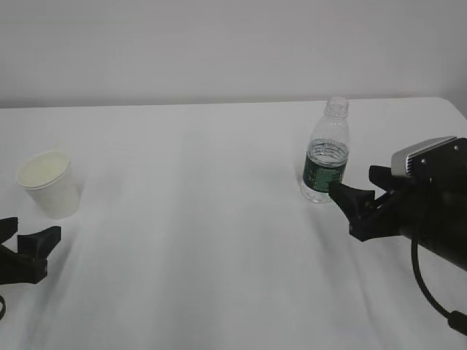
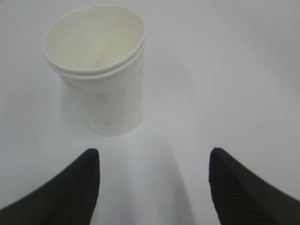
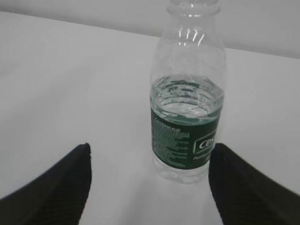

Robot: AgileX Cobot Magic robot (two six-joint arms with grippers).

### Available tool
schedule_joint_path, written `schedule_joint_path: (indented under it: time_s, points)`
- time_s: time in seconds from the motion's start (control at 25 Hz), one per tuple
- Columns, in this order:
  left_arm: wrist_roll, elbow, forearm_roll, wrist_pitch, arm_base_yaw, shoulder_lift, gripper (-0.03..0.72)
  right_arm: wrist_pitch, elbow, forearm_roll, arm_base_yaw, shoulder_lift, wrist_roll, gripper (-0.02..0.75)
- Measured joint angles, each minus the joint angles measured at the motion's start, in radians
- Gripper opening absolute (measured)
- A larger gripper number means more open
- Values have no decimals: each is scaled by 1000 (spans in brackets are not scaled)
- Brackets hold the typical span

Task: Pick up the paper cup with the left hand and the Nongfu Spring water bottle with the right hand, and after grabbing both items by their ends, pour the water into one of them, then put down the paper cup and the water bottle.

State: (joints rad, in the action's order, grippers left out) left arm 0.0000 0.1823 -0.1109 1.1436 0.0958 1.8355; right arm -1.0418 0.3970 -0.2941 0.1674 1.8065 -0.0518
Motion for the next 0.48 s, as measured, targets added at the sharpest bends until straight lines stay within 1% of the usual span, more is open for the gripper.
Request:
schedule_joint_path:
  time_s: [0.28,0.48]
  points:
    - [0,0,-6,1,0,0,524,-86,0,5,0,99,27,591]
    - [0,7,-8,1,0,0,524,-93,0,26,0,145,57,591]
